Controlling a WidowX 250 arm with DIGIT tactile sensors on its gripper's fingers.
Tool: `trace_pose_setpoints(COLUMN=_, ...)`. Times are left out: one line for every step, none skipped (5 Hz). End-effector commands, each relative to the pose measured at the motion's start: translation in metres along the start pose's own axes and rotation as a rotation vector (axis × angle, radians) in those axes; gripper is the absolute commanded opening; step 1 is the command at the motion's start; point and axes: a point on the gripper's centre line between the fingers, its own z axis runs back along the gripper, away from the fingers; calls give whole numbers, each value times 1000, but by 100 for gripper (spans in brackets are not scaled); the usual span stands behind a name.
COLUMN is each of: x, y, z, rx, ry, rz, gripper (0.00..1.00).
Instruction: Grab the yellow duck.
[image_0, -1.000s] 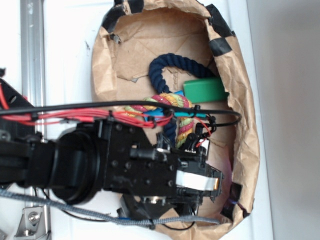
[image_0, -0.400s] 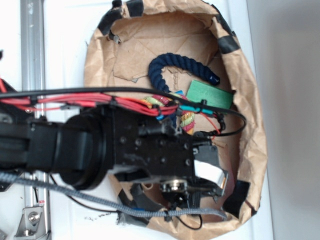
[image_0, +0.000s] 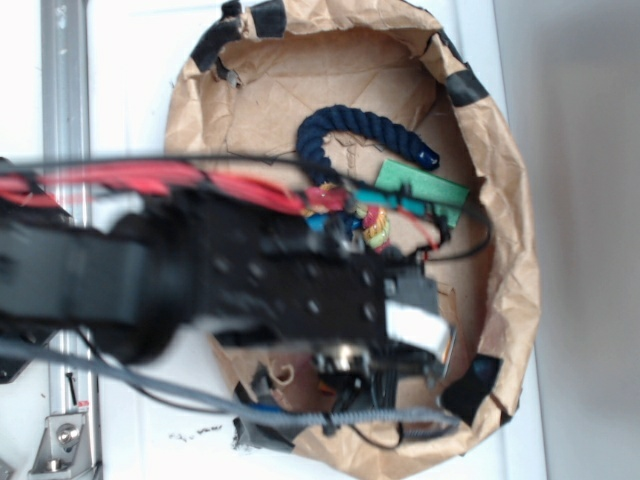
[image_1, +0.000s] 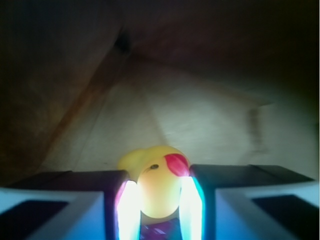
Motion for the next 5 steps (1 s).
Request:
trace_pose_setpoints(x=9, y=37, z=101, rx=168, ry=-99, rz=84, gripper=0)
trace_pose_setpoints(x=-2, y=52, z=152, rx=207, ry=-47, rz=196, gripper=0)
trace_pose_setpoints(x=-7, y=56, z=151, rx=196, ry=51, rz=349, gripper=0)
trace_pose_setpoints(x=-10, y=55, z=137, rx=135, ry=126, rz=372, gripper=0)
trace_pose_setpoints(x=-13, y=55, z=132, rx=150, ry=151, rz=402, gripper=0)
